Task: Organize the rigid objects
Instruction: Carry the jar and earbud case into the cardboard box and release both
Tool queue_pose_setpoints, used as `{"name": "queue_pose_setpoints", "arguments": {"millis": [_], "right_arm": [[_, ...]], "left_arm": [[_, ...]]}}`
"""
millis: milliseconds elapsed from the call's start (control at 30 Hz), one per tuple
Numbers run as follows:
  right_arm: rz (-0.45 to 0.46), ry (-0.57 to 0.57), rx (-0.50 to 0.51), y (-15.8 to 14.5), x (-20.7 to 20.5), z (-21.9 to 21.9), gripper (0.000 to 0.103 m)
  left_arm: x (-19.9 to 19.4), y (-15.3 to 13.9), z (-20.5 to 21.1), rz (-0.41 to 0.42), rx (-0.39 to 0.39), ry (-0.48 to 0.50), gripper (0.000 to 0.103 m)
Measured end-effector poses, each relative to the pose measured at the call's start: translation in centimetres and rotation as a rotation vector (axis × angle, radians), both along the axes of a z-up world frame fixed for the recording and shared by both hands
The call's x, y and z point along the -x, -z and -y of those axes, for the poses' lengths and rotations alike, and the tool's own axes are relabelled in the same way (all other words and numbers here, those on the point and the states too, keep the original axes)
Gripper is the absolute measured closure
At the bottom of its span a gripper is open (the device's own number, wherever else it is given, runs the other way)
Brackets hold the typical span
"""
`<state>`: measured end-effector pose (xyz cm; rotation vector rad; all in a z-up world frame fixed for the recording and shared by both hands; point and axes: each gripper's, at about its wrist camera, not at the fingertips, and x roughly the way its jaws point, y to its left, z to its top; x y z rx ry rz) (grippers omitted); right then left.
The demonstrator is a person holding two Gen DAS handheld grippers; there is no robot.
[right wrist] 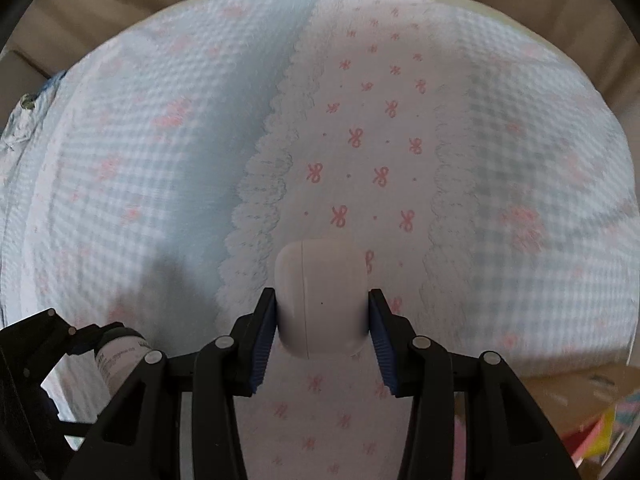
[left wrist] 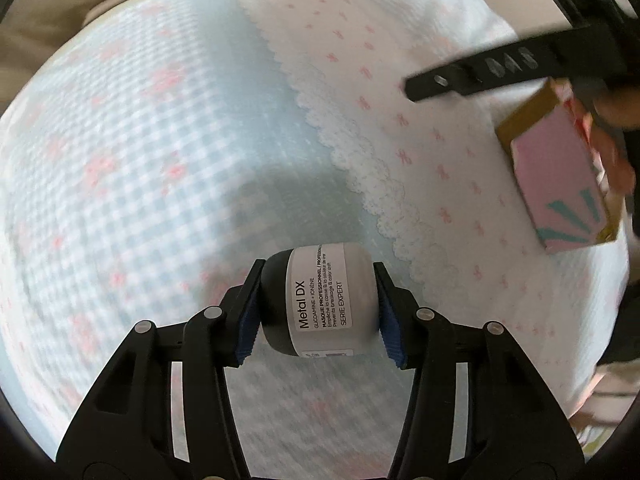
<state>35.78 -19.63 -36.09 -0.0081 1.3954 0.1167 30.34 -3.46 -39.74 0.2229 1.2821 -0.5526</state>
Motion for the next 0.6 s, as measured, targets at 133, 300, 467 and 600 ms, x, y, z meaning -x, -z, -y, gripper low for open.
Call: {"name": "queue_pose_setpoints", "arguments": {"millis": [133,300,467,600], "right_arm": [[0.035,0.027,-0.01,-2.8,2.0,0.4,0.062],[0.086,0.091,-0.038,-7.4,4.9,0.6,0.062],[0.134,0.173,-0.072,-12.5,8.0,0.7,0.062],[0.16,0.236,-0.082,-16.8,11.7,1.7,0.062]], "left_arm": [[0.8,-3.0,-2.1,0.013,0.047,-0.063,0.056],[2.3,-8.2,-3.2,0.049,0.103,-0.093,0.056],[4.0,-14.0,-2.9,0.098,0.148,-0.075,0.056],[5.1,-17.6,-1.6,0.119,0.184,-0.05,0.056]]}}
